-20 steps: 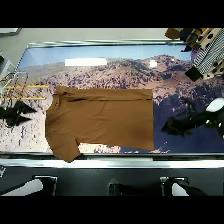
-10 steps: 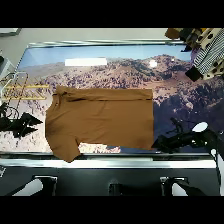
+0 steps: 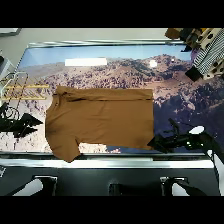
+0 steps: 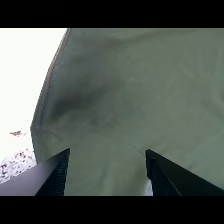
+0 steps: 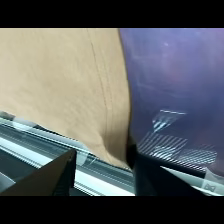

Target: Fold the clothes and pants, and hang the long-sleeved shirts on hangers.

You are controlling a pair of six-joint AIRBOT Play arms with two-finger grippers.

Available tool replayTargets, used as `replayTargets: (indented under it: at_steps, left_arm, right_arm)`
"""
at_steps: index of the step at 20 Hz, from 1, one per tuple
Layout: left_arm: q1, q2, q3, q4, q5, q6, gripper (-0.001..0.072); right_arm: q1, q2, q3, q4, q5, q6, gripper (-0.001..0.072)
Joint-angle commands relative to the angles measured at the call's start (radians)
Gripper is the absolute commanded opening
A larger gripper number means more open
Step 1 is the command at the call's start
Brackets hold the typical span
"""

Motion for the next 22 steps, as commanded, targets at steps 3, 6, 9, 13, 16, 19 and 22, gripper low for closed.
replayTargets:
  at_steps: [3, 6, 9, 13, 16, 19, 22]
  left_arm:
    - [0.002, -0.002, 0.000, 0.001, 0.040, 0.037, 0.0550]
    - [0.001, -0.007, -0.007, 0.000, 0.066, 0.046, 0.0550]
    - [0.002, -0.010, -0.047, 0.000, 0.088, 0.077, 0.0550]
    - [0.002, -0.013, -0.093, 0.000, 0.139, 0.137, 0.0550]
    - [0.003, -0.013, -0.117, 0.000, 0.192, 0.154, 0.0550]
    - [0.003, -0.021, -0.150, -0.007, 0.219, 0.188, 0.0550]
    - [0.003, -0.040, -0.167, 0.017, 0.219, 0.194, 0.0545]
  right_arm:
    - [0.000, -0.014, -0.029, 0.025, -0.024, -0.006, 0.0417]
    - [0.000, -0.014, -0.062, 0.029, -0.033, -0.008, 0.0343]
    - [0.000, -0.014, -0.067, 0.082, -0.037, -0.060, 0.0078]
    - [0.000, -0.012, -0.067, 0.138, -0.036, -0.078, 0.0031]
    - [0.000, -0.012, -0.067, 0.144, -0.016, -0.078, 0.0031]
    - [0.000, -0.012, -0.067, 0.147, -0.003, -0.077, 0.0031]
    - [0.000, -0.012, -0.067, 0.148, 0.010, -0.078, 0.0031]
